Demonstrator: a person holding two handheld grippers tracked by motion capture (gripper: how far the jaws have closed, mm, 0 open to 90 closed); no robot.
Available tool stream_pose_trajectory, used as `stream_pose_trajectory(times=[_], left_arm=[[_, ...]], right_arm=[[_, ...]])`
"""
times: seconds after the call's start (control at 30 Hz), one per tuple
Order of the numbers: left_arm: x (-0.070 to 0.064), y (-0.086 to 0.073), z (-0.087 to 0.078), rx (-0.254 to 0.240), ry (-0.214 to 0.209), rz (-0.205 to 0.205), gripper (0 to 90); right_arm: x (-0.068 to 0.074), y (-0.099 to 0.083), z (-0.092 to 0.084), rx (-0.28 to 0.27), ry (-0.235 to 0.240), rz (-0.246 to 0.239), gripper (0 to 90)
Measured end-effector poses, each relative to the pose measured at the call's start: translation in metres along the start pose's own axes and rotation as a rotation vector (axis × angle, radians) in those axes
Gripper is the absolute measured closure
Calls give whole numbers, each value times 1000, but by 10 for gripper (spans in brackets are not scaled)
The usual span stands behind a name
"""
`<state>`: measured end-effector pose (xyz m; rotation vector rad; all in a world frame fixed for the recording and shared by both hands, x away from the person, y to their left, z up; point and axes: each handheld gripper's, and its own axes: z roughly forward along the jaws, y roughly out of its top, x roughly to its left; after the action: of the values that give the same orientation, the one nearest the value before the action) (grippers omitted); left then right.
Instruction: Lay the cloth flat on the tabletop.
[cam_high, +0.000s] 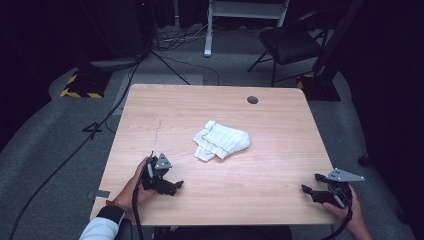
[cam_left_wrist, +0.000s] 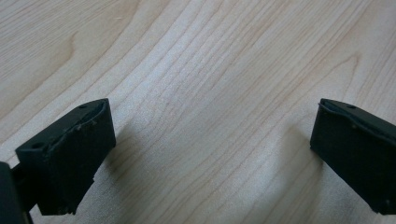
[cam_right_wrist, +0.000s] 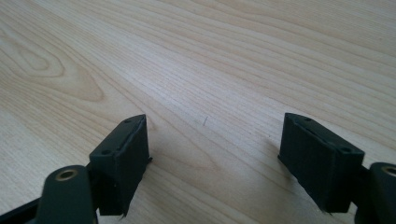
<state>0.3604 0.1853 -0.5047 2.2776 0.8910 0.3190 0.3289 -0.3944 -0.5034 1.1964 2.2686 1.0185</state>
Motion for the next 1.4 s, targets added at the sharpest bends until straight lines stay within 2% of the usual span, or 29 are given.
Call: stream_pose_trajectory(times=[0.1, 0.2, 0.3, 0.4, 0.5, 0.57, 0.63, 0.7, 0.77, 0.8, 0.83, 0.87, 0.9, 0.97, 1.03, 1.07, 1.1, 1.27, 1.33, 1.37, 1.4], left_arm=[[-1, -1, 0, -2, -2, -3, 3], [2, -2, -2, -1, -23, 27, 3], [5, -3, -2, 1, -30, 40, 2], [5, -3, -2, -1, -26, 25, 2], [7, -1, -2, 2, -29, 32, 2], [8, 0, -1, 11, -34, 38, 5], [9, 4, 1, 1, -40, 42, 34], [11, 10, 4, -3, -59, 49, 87], [12, 14, 5, -20, -65, 65, 219], [14, 16, 6, -11, -83, 68, 205], [17, 17, 7, -12, -83, 65, 167], [19, 19, 6, -29, -78, 57, 166], [23, 20, 6, -40, -85, 48, 195], [27, 24, 7, -55, -60, 44, 207], [31, 30, 10, -47, -80, 30, 201], [32, 32, 11, -60, -63, 32, 202], [33, 35, 13, -54, -53, 41, 202], [36, 56, 27, -58, -70, 26, 214], [33, 63, 33, -74, -54, 37, 226], [31, 66, 37, -67, -54, 56, 248], [31, 66, 37, -67, -54, 56, 257]], right_arm=[[0, 0, 0, 0, 0, 0, 244], [0, 0, 0, 1, -2, -1, 244], [0, 0, 0, 0, -2, -4, 243], [0, 0, 0, 1, -1, -6, 244], [0, 4, 2, 15, 17, -27, 252], [1, 9, 5, 15, 31, -45, 300], [-1, 16, 10, 8, 60, -36, 313], [0, 24, 13, 18, 47, -60, 334], [3, 35, 15, 8, 41, -86, 361], [5, 41, 15, -1, 45, -96, 376], [8, 48, 16, -12, 36, -113, 397], [11, 56, 18, -24, 40, -129, 416], [14, 63, 21, -27, 40, -147, 430], [21, 77, 30, -39, 53, -174, 442], [31, 92, 40, -53, 69, -190, 456], [38, 99, 45, -54, 76, -212, 464], [45, 105, 51, -55, 79, -234, 469], [86, 130, 79, -58, 133, -307, 487], [100, 138, 89, -62, 162, -330, 487], [107, 142, 94, -66, 176, -337, 487], [113, 145, 99, -67, 186, -349, 487]])
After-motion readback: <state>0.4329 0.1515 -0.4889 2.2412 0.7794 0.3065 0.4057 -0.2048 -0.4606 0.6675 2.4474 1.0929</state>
